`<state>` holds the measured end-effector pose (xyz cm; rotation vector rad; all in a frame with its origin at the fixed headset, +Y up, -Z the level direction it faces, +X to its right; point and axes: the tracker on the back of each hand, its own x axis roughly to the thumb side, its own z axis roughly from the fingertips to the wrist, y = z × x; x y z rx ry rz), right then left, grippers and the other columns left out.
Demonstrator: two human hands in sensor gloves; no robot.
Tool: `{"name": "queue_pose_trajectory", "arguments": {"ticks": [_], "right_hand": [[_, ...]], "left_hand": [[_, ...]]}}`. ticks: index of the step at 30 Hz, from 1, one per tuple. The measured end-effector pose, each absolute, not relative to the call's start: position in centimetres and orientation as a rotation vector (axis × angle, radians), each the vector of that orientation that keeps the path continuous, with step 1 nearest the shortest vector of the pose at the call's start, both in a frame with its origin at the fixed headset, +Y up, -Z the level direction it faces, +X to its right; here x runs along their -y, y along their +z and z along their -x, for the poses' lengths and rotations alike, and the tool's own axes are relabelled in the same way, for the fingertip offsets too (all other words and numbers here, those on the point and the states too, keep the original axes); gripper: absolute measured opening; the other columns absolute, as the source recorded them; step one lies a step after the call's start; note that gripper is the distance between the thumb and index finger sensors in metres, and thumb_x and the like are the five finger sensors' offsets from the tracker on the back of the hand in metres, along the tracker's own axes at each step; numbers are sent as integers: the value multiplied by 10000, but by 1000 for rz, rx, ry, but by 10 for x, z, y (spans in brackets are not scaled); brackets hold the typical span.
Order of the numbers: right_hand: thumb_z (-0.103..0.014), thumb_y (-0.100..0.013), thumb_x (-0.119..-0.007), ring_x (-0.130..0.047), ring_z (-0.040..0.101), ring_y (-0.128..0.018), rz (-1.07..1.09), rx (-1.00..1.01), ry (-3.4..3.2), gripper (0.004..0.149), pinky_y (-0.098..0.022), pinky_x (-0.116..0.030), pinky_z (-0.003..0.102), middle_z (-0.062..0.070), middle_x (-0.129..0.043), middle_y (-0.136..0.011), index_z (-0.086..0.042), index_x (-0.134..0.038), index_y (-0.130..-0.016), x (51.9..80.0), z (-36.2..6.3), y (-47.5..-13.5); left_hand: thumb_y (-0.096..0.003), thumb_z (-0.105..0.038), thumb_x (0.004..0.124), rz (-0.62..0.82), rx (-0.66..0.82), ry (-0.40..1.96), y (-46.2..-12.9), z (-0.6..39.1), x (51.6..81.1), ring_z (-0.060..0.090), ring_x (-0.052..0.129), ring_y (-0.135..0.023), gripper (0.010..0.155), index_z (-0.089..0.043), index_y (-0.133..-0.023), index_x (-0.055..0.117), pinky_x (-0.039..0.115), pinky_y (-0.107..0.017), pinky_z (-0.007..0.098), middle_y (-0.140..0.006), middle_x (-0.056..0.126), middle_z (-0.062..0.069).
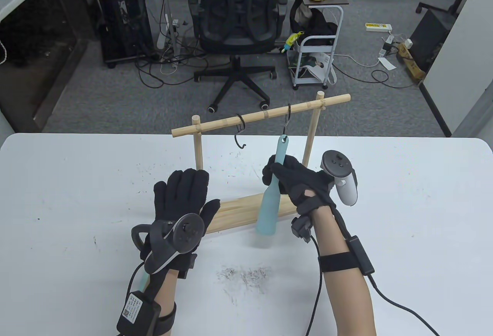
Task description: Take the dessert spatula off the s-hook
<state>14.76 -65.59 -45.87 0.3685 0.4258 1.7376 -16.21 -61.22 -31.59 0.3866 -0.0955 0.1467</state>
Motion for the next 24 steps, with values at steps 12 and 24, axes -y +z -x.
{"name": "queue_pose_trajectory", "arguments": {"ticks": [12,24], "right_hand": [[-401,-523,-782,-1032,331,-636,-406,-517,1616,541,-408,-883,471,145,-916,-833,-108,-713,-973,648,-152,-456],[-396,-524,-782,-1044,328,-610,-426,-546,1578,539,-385,-897,460,149,-926,-815,-95,-718,-967,646,-151,-456]], "left_hand": [[-554,-677,618,-390,97,146,-315,162,612,316,573,-1205,737,-384,-1212,464,470,-874,614,-1284,580,-20],[-553,-677,619,-387,97,147,-315,162,612,317,574,-1204,738,-383,-1212,464,469,-874,614,-1282,584,-20]]}}
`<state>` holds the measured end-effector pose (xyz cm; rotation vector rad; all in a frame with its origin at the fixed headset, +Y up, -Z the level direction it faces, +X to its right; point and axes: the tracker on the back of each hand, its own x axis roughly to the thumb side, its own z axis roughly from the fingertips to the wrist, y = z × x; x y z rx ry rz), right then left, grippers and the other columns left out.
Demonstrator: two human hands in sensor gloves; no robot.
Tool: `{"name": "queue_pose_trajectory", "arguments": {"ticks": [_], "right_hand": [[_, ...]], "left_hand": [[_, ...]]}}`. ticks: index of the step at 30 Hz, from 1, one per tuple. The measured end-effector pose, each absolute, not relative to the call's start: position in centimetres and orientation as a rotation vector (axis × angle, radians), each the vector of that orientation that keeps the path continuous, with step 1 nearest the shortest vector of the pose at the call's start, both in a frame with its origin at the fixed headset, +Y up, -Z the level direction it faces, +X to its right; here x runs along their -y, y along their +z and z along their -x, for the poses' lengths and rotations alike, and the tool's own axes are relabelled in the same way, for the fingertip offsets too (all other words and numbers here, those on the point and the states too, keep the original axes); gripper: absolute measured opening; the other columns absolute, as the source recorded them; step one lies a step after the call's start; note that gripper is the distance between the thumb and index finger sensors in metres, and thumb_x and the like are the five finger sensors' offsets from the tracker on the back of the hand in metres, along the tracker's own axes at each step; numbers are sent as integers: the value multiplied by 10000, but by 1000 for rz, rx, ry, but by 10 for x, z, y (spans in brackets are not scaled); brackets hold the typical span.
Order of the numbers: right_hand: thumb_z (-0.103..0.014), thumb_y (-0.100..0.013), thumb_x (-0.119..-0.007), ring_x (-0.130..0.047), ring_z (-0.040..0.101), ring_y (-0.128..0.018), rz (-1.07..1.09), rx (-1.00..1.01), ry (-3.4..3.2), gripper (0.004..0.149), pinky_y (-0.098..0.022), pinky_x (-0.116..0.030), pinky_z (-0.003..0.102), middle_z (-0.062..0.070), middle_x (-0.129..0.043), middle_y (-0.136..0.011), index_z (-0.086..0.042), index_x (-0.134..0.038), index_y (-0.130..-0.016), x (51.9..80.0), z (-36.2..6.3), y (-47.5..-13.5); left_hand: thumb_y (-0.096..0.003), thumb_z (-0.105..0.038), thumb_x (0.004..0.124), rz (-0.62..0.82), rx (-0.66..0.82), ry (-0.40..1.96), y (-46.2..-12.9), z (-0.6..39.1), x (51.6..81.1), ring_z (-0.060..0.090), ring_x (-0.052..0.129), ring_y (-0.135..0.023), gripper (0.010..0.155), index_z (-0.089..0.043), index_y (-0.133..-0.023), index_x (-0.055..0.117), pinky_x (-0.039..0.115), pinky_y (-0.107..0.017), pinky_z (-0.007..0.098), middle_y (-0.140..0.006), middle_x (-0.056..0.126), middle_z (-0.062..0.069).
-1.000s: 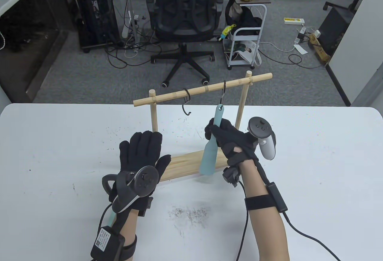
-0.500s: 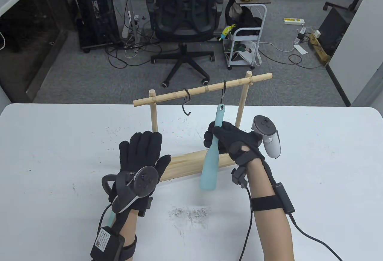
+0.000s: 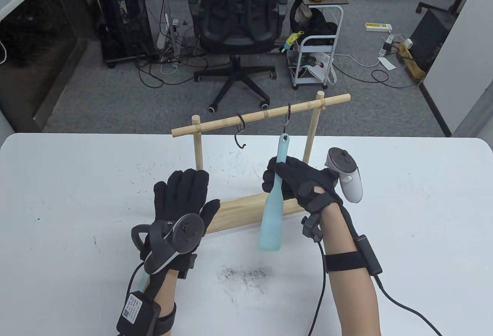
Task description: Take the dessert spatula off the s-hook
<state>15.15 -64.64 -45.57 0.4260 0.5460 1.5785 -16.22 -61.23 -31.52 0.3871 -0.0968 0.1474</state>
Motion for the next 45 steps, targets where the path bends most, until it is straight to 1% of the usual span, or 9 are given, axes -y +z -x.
{"name": "queue_pose_trajectory", "arguments": {"ticks": [15,30,36,40,45], "right_hand": [[-394,-524,-783,-1045,329,-609,-444,-536,1570,541,-386,-897,460,152,-927,-813,-90,-718,-967,643,-152,-455],[-395,-525,-785,-1042,329,-615,-463,-520,1572,539,-393,-894,461,150,-927,-815,-93,-721,-967,637,-154,-454],[-395,-524,-786,-1040,332,-619,-468,-514,1581,541,-396,-892,464,151,-924,-819,-94,-720,-969,632,-156,-451],[-393,-525,-786,-1038,335,-623,-469,-496,1609,540,-400,-889,468,152,-922,-823,-95,-718,-970,625,-163,-444],[-392,-525,-786,-1034,338,-629,-457,-463,1665,542,-412,-883,475,149,-918,-830,-99,-712,-975,617,-181,-433]], "left_hand": [[-554,-676,619,-387,95,145,-315,162,612,317,567,-1206,737,-383,-1212,465,468,-872,613,-1283,582,-15],[-555,-675,620,-389,98,141,-315,161,612,321,559,-1208,738,-378,-1213,468,434,-872,612,-1287,576,-11],[-555,-674,620,-391,99,144,-314,161,612,322,560,-1208,738,-378,-1213,467,436,-871,612,-1287,576,-9],[-556,-676,618,-388,100,144,-314,161,612,324,560,-1207,739,-376,-1214,465,435,-872,613,-1288,572,-9],[-554,-675,620,-390,101,147,-314,162,612,327,562,-1206,741,-377,-1214,466,438,-871,612,-1288,574,-4]]}}
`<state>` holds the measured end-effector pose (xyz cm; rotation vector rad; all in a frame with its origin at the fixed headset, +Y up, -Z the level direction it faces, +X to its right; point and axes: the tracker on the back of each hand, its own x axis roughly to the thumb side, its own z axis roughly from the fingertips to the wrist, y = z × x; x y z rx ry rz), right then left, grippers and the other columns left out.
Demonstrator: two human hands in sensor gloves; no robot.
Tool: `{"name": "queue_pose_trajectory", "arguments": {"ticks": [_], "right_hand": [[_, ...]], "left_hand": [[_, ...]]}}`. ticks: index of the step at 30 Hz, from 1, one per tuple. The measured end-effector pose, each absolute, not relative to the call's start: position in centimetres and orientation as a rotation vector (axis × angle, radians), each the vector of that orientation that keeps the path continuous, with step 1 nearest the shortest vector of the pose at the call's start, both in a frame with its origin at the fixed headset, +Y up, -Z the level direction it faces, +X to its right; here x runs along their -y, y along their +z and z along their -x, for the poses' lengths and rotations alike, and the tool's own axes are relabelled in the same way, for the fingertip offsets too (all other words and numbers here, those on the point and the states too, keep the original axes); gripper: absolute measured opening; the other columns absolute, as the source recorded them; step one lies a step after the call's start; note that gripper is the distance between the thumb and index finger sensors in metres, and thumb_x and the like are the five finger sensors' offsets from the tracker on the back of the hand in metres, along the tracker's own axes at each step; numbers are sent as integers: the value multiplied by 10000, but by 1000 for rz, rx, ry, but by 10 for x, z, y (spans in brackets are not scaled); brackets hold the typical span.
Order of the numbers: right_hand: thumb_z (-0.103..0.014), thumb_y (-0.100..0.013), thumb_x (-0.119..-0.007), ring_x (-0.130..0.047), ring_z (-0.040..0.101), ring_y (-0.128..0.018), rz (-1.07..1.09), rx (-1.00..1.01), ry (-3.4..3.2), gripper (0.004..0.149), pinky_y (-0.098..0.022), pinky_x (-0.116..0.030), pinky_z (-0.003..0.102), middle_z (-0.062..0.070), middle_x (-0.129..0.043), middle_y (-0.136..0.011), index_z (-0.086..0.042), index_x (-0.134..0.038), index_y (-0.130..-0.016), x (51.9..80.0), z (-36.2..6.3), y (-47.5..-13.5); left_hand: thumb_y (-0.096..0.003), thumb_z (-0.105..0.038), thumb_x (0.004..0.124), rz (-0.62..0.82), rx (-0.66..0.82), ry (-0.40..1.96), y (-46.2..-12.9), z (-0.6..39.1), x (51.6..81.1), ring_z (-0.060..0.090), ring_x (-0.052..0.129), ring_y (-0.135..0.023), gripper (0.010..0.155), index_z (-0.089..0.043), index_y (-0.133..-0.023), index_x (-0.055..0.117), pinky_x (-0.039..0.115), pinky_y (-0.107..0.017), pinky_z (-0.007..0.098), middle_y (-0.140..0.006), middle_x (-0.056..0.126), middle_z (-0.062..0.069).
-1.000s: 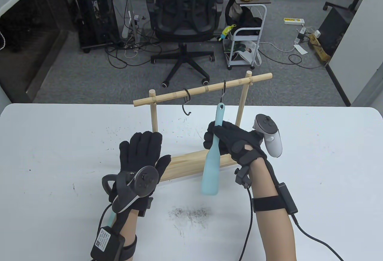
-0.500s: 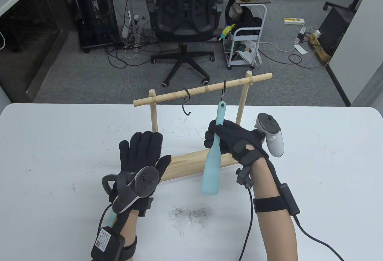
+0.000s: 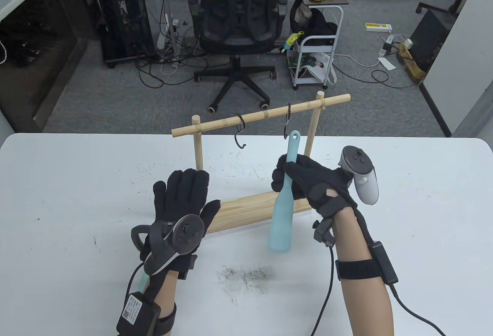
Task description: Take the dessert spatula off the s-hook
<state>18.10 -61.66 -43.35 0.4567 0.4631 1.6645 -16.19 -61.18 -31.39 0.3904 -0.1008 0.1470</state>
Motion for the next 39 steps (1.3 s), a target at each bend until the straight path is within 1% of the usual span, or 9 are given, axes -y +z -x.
{"name": "queue_pose_trajectory", "arguments": {"ticks": [4,8,15,19,24,31,36,39], "right_hand": [[-392,-525,-786,-1035,336,-625,-419,-435,1698,546,-417,-878,481,143,-917,-830,-100,-708,-979,616,-202,-426],[-390,-525,-787,-1038,332,-615,-343,-409,1731,562,-416,-877,481,141,-920,-824,-92,-691,-992,624,-227,-419],[-391,-527,-787,-1043,320,-591,-191,-422,1764,576,-416,-872,478,124,-925,-809,-85,-676,-1003,659,-269,-413],[-394,-528,-784,-1036,308,-577,-76,-455,1828,584,-423,-862,474,108,-924,-800,-87,-664,-1010,686,-286,-410],[-395,-527,-785,-1028,308,-580,33,-472,1867,585,-434,-854,477,98,-920,-800,-95,-656,-1012,715,-296,-410],[-398,-522,-792,-1023,302,-581,144,-526,1927,593,-445,-848,479,93,-919,-796,-97,-653,-1013,747,-301,-414],[-396,-516,-805,-1014,302,-598,186,-545,1956,599,-465,-839,484,87,-912,-801,-101,-649,-1013,765,-300,-417],[-394,-509,-820,-1014,288,-587,212,-517,1977,607,-460,-840,478,73,-917,-783,-99,-650,-1010,772,-300,-418]], "left_hand": [[-554,-675,620,-393,100,147,-314,163,612,326,562,-1207,741,-375,-1214,466,440,-871,611,-1286,578,-6],[-553,-676,620,-392,99,145,-314,163,612,327,564,-1206,742,-376,-1214,467,442,-871,612,-1286,578,-5],[-554,-677,618,-384,97,140,-314,163,612,327,561,-1207,742,-377,-1215,463,442,-871,611,-1288,576,-6],[-555,-676,619,-383,96,143,-314,163,611,328,560,-1207,743,-374,-1216,464,442,-872,609,-1288,576,-6],[-555,-675,620,-381,98,144,-314,163,611,328,562,-1206,742,-376,-1215,464,443,-871,610,-1287,576,-5],[-554,-676,620,-380,99,149,-315,164,612,327,564,-1205,744,-373,-1215,466,444,-871,610,-1286,578,-5],[-556,-676,618,-375,99,148,-315,163,612,326,561,-1207,743,-374,-1216,462,442,-873,610,-1288,575,-6],[-555,-677,618,-374,99,146,-315,163,612,328,561,-1206,744,-374,-1216,462,443,-872,610,-1288,574,-6]]}}
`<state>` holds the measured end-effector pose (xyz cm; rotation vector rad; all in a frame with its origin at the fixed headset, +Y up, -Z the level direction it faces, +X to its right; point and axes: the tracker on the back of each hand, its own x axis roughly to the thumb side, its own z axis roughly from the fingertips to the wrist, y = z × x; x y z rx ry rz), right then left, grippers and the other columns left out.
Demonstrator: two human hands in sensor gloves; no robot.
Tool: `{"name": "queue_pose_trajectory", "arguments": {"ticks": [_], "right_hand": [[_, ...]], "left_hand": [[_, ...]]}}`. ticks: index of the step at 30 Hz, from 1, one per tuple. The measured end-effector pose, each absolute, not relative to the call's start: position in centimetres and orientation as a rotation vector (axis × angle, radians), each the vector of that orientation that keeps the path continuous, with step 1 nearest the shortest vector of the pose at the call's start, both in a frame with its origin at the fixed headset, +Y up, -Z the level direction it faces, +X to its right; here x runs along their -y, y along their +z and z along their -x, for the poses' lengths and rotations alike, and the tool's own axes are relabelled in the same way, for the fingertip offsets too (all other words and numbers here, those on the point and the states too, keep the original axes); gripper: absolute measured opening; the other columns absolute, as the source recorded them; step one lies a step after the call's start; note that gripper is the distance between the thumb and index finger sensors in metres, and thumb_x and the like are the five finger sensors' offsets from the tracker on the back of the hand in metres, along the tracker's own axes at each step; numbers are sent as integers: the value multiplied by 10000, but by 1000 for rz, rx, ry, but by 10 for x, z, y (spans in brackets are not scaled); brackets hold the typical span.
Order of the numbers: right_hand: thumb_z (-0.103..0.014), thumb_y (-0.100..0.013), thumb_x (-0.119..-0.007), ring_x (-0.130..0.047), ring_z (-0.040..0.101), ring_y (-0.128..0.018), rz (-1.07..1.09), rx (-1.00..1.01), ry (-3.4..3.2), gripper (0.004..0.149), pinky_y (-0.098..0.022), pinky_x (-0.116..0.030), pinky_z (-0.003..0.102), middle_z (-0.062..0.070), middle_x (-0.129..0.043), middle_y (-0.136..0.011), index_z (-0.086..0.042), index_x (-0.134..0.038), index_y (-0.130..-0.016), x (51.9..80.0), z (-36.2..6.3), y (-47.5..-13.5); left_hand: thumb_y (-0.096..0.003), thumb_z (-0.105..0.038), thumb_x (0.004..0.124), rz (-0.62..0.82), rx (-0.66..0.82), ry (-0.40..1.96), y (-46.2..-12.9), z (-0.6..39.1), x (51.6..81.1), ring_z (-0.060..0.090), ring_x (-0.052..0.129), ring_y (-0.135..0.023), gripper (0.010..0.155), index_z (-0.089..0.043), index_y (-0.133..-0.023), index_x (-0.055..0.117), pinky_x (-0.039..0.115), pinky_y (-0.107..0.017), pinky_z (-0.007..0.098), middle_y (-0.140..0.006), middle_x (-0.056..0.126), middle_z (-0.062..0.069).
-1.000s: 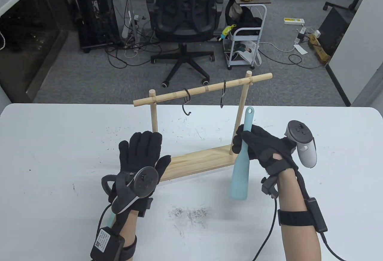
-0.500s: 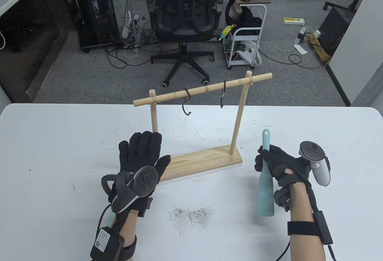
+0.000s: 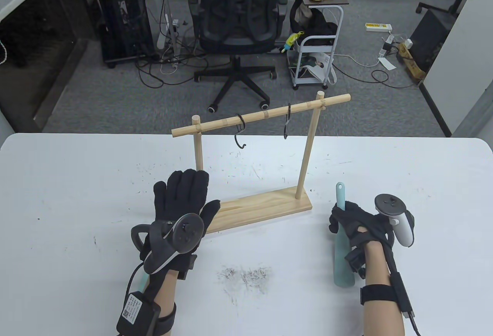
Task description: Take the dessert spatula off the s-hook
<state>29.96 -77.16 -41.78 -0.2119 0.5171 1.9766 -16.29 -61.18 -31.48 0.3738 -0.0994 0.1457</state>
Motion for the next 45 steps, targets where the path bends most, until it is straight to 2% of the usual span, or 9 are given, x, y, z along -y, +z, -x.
{"name": "queue_pose_trajectory", "arguments": {"ticks": [11,20,27,37,45], "right_hand": [[-410,-477,-854,-988,280,-604,461,-455,2411,733,-460,-821,481,69,-894,-793,-100,-539,-1061,772,-280,-420],[-470,-486,-816,-941,278,-624,654,-492,2797,711,-491,-786,485,56,-868,-811,-136,-570,-1063,767,-248,-424],[-473,-511,-766,-922,288,-639,800,-543,2978,685,-505,-770,493,58,-854,-826,-137,-564,-1072,770,-228,-428],[-477,-530,-702,-886,288,-660,865,-641,3105,634,-533,-739,507,59,-828,-841,-177,-587,-1076,775,-214,-431],[-464,-541,-652,-865,299,-674,872,-682,3158,615,-545,-723,521,69,-805,-857,-182,-568,-1082,766,-209,-424]], "left_hand": [[-555,-675,618,-374,101,146,-315,162,612,327,562,-1206,741,-376,-1215,465,443,-873,609,-1287,576,-6],[-555,-676,618,-379,102,150,-315,163,612,324,562,-1206,740,-378,-1214,464,444,-873,609,-1288,574,-7],[-554,-677,618,-380,104,153,-315,163,612,326,562,-1206,739,-380,-1214,465,445,-874,608,-1288,574,-8],[-553,-677,618,-381,100,153,-315,163,612,328,560,-1207,745,-377,-1216,457,445,-874,607,-1289,569,-5],[-555,-676,618,-379,101,152,-314,163,612,329,560,-1206,746,-374,-1217,456,446,-873,607,-1289,571,-4]]}}
